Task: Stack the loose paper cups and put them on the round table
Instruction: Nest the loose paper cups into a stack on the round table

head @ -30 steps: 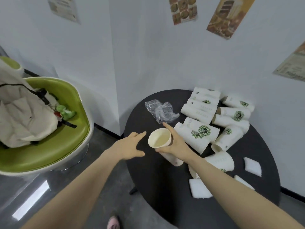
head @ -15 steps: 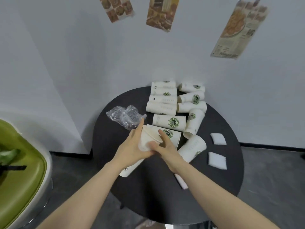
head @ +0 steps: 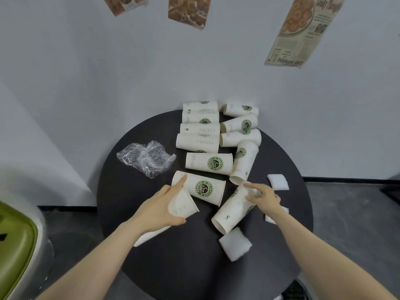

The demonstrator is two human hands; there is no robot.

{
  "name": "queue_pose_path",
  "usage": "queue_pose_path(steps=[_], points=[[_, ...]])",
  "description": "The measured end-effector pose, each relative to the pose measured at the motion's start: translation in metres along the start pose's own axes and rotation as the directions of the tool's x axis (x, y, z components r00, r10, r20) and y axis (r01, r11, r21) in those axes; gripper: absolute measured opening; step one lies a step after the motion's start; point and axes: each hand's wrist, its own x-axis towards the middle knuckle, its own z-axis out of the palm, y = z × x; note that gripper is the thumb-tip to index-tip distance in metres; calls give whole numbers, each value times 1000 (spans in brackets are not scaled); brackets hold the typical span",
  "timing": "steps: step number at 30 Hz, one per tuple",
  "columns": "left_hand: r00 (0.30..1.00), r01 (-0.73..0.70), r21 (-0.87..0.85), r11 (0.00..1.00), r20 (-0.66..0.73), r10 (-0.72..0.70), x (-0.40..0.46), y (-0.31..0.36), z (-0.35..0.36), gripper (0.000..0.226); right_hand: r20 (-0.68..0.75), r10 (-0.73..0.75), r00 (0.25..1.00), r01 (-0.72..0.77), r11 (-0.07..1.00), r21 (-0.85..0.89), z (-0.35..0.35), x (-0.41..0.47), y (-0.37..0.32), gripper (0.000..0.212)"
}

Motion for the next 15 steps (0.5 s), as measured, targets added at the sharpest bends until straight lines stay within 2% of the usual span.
queue_pose_path(steps=[4,7,15], points=[[1000,-7,-12,1000,16,7,8,0,1,109,24,39,999,-42,990,138,-3,0,0,28],[999,-21,-31,999,25,22,11,4,3,108,57,-19,998,0,944,329,-10,-6,1,29],[992,-82,-32,996,89,84,4,13,10,107,-100,-19,995,72,822,566,-33,-56,8,31]])
